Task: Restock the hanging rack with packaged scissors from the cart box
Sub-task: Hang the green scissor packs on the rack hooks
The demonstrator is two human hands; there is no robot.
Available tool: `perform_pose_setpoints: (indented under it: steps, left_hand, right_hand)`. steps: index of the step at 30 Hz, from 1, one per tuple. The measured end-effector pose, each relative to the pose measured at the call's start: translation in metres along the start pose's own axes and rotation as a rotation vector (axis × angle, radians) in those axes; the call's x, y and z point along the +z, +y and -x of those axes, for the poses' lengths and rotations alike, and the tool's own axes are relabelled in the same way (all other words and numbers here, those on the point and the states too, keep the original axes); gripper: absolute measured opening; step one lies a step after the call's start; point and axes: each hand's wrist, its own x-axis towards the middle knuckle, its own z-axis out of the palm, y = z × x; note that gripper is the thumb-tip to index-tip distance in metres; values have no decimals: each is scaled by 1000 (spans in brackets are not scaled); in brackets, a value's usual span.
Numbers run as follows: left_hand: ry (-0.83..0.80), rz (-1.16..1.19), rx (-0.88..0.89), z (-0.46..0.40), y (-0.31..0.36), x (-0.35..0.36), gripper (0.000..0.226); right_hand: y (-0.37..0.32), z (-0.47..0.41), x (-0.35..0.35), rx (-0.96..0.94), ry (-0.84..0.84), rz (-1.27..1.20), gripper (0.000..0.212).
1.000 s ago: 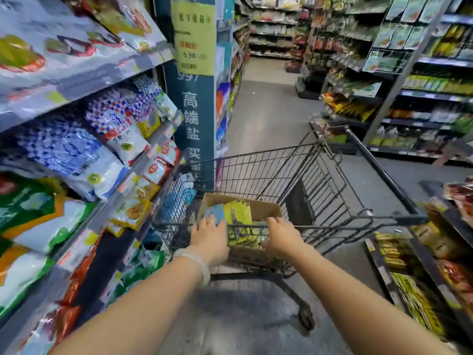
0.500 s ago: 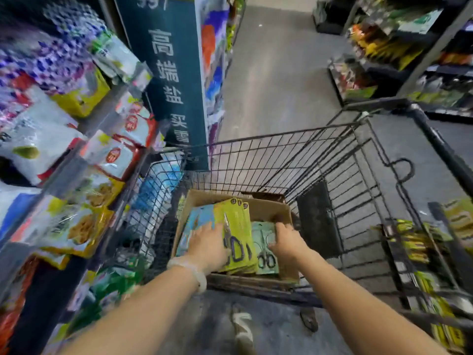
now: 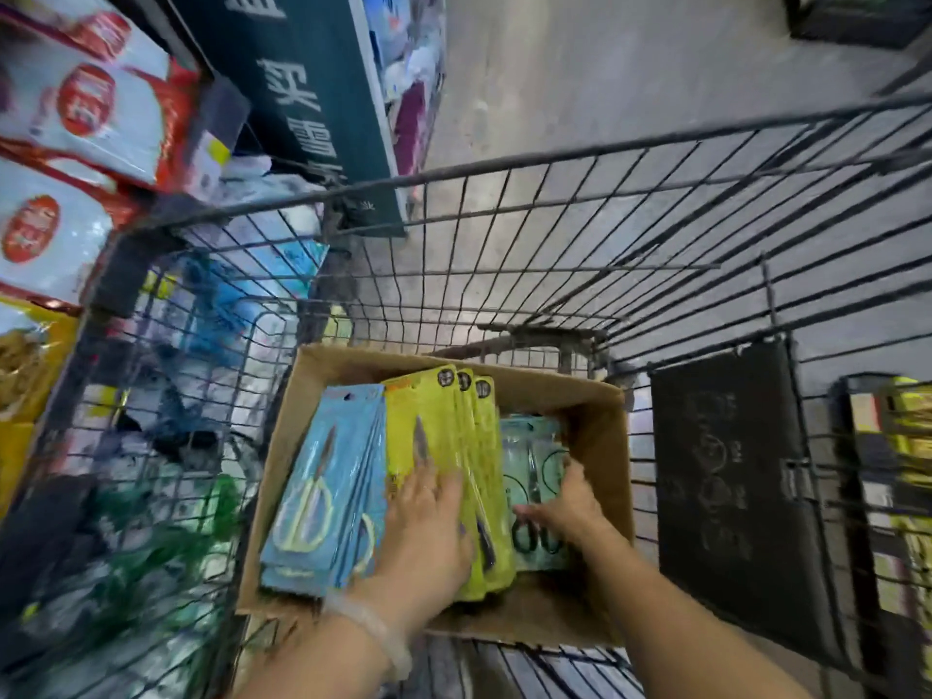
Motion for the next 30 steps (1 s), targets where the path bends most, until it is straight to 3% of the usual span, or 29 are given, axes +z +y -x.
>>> perform_pose_setpoints:
  steps: [4, 9, 15, 18, 20, 21, 24, 26, 28, 30]
  left_hand:
    - [1, -17, -11, -4, 1, 13, 69]
    - [8, 18, -27, -3, 3, 15, 70]
    - [-41, 71, -55, 1, 6, 2, 73]
    - [-102, 98, -74, 5, 11, -10, 79]
    - [-113, 267, -82, 8, 19, -20, 86]
    - [-122, 472, -116, 10, 24, -26, 88]
    - [-79, 1043, -247, 8, 33, -35, 63]
    - [52, 1109, -326, 1, 26, -35, 35]
    - [122, 1108, -396, -1, 13, -33, 23]
    - [143, 1095, -430, -2, -2, -29, 27]
  right_hand:
    - [8, -17, 21, 3, 80, 46, 110]
    - [11, -13, 31, -3, 194, 206, 80]
    - [19, 12, -15, -137, 161, -52, 29]
    - [11, 37, -53, -234, 127, -370, 27]
    - [-1, 58, -71, -298, 27, -548, 32]
    - [-8, 70, -75, -335, -39, -591, 31]
    - [-32, 92, -71, -391, -184, -562, 22]
    - [-38, 89, -61, -359, -197, -617, 16]
    - [-30, 69, -51, -214, -89, -619, 28]
    - [-11, 42, -38, -34, 32, -327, 44]
